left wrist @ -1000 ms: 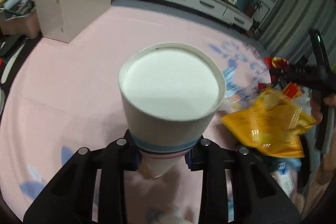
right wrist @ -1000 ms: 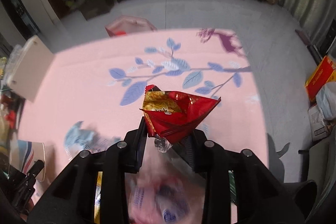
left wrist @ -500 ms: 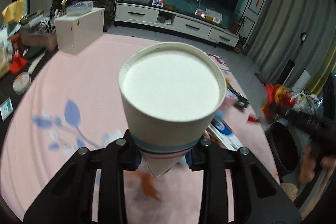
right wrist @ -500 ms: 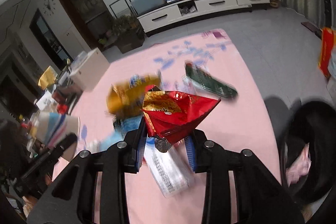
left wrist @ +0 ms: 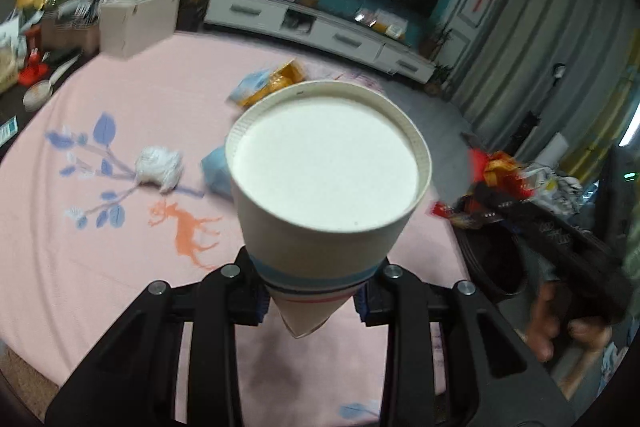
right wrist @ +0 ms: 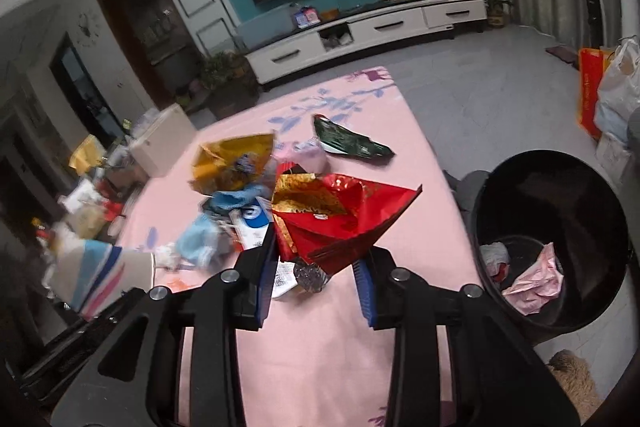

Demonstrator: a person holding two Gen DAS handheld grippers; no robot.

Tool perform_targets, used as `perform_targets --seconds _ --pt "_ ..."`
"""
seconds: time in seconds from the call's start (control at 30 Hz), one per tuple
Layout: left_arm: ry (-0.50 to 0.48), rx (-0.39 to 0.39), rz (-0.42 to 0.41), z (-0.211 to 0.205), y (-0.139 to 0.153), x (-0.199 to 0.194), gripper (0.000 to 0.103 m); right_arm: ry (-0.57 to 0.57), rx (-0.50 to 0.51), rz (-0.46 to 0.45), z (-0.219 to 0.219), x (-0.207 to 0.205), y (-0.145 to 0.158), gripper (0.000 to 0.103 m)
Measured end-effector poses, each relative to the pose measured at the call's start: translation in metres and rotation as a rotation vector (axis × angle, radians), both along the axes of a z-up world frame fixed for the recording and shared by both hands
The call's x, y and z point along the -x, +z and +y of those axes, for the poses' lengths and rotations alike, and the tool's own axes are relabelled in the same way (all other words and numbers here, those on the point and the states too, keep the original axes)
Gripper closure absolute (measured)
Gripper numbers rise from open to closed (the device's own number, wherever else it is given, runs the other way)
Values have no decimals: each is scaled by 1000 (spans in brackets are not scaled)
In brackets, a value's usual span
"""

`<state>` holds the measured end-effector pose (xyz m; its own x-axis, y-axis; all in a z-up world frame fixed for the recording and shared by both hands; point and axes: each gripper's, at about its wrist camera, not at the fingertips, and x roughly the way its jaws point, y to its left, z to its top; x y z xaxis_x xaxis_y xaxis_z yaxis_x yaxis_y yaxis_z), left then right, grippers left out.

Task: Collect trash
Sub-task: 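Carry the cup and red bag over the black bin and release both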

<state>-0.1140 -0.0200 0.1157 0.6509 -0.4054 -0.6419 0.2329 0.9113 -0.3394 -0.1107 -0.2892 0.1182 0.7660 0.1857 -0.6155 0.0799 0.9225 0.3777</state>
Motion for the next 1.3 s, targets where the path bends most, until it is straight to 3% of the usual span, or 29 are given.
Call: perform_targets --seconds 0.1,0.23,0.4,0.57,0.73,0.93,1.07,1.2,1.3 --pt "5 -2 -38 -7 32 13 70 17 -9 -44 -2 11 15 67" --pt "-18 -131 -96 -28 79 31 70 41 -24 -49 -9 12 19 66" --pt "-37 -154 -158 -33 117 33 70 42 -17 -39 -9 9 15 66" --pt "-57 -156 -153 -35 104 16 70 46 8 -10 0 2 11 66" --pt "-92 -136 -138 -34 105 -1 70 33 66 18 8 -5 31 66" --pt "-136 -106 -98 -28 105 -27 70 5 110 55 13 -15 91 66" --pt "-109 -122 -110 -26 103 -41 70 -16 125 17 17 -24 119 66" --pt "-113 -71 -55 -25 87 -56 70 -12 114 -14 22 -32 105 66" --pt "-102 -95 -48 -25 70 -64 70 -21 148 1 27 -42 85 66"
